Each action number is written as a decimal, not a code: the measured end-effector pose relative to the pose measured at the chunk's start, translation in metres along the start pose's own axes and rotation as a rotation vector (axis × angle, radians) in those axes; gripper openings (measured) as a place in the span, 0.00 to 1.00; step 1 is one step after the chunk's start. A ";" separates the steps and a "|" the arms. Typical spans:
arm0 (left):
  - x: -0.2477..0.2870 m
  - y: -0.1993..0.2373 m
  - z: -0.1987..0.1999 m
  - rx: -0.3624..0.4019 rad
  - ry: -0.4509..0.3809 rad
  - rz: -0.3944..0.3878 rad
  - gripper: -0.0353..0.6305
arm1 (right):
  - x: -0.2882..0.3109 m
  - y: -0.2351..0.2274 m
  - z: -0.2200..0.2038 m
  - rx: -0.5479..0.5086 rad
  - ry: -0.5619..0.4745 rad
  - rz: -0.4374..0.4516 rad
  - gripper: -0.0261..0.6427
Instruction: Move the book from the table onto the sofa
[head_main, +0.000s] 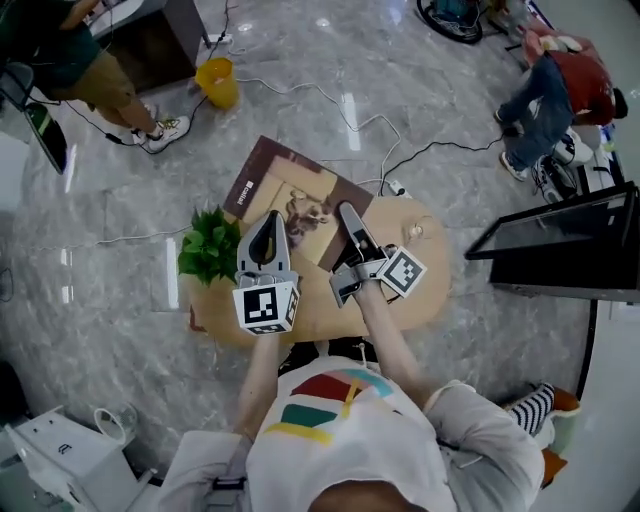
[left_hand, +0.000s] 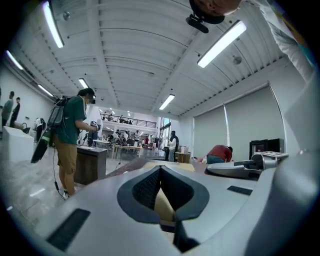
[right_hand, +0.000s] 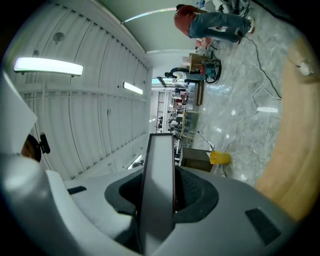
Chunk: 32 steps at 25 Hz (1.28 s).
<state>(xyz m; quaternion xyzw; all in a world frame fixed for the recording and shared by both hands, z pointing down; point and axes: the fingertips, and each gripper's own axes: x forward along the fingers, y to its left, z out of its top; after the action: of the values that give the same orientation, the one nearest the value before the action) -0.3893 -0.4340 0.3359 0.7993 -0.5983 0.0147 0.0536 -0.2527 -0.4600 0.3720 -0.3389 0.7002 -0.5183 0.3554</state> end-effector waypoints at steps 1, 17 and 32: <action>-0.009 -0.001 0.002 -0.006 0.000 -0.001 0.06 | -0.012 0.001 -0.006 0.007 -0.010 -0.016 0.27; -0.080 -0.039 0.026 0.023 -0.042 -0.169 0.06 | -0.108 0.057 -0.033 -0.058 -0.181 -0.009 0.27; -0.080 -0.389 0.018 0.068 -0.080 -0.609 0.06 | -0.463 0.097 0.152 -0.233 -0.673 -0.055 0.27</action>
<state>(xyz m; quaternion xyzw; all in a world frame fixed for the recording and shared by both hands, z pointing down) -0.0395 -0.2513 0.2849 0.9431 -0.3322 -0.0136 0.0053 0.1062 -0.1205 0.3137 -0.5475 0.5890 -0.3035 0.5111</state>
